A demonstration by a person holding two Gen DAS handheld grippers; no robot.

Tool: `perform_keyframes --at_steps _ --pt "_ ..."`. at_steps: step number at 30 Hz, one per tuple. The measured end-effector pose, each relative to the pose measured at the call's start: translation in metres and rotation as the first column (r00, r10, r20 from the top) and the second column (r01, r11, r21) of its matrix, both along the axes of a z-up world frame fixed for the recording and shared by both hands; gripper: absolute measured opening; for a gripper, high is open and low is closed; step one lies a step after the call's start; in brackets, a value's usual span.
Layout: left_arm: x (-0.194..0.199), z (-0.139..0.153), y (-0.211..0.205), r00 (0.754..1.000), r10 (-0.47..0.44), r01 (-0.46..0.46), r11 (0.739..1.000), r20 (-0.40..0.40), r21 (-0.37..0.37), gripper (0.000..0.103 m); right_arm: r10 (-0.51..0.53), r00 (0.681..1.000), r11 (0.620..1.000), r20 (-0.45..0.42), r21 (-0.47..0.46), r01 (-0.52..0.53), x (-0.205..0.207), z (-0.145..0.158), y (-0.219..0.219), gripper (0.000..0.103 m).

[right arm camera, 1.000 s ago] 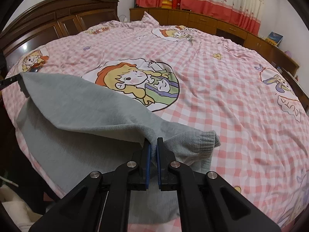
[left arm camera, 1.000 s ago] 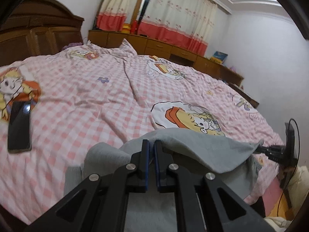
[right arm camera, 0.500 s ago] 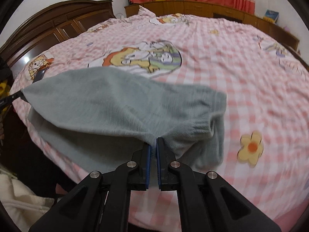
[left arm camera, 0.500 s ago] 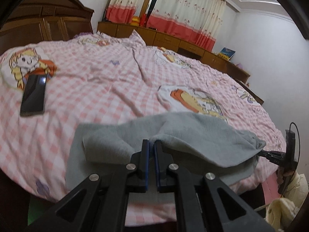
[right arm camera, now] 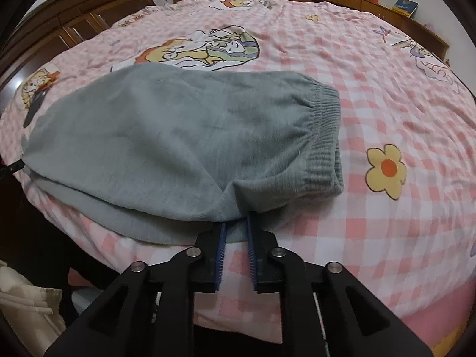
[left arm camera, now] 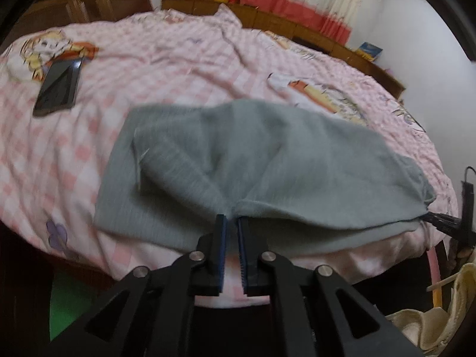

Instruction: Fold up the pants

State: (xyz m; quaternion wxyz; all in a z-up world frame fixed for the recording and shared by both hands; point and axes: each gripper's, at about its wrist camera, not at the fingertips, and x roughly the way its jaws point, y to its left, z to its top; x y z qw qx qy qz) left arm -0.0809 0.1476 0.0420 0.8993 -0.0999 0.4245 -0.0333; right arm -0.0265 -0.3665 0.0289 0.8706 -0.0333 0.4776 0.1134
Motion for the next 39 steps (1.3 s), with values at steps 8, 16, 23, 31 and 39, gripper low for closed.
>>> perform_keyframes --at_steps 8,16,23,31,39 --pt "-0.020 0.006 0.021 0.998 0.059 -0.058 0.998 0.011 -0.037 0.039 0.012 0.999 0.995 0.051 -0.098 -0.007 -0.015 0.029 0.012 0.036" --pt "-0.007 0.037 0.038 0.992 0.099 -0.095 0.994 0.075 -0.062 0.058 0.110 0.989 0.991 0.101 -0.089 -0.101 -0.009 0.050 0.051 0.038" --pt "0.040 0.042 0.051 0.993 0.108 -0.108 0.994 0.046 -0.007 0.059 0.121 0.991 0.992 0.052 -0.053 -0.119 0.010 0.025 0.080 0.039" --pt "0.075 0.012 0.063 0.991 0.128 -0.128 0.992 -0.042 -0.008 0.059 0.122 0.992 0.990 0.021 -0.068 -0.120 0.011 -0.002 0.096 0.040" --pt "0.077 -0.005 0.045 0.988 0.144 -0.140 0.988 -0.050 0.066 0.056 0.113 0.992 0.992 0.047 -0.068 -0.110 0.009 -0.008 0.099 0.044"
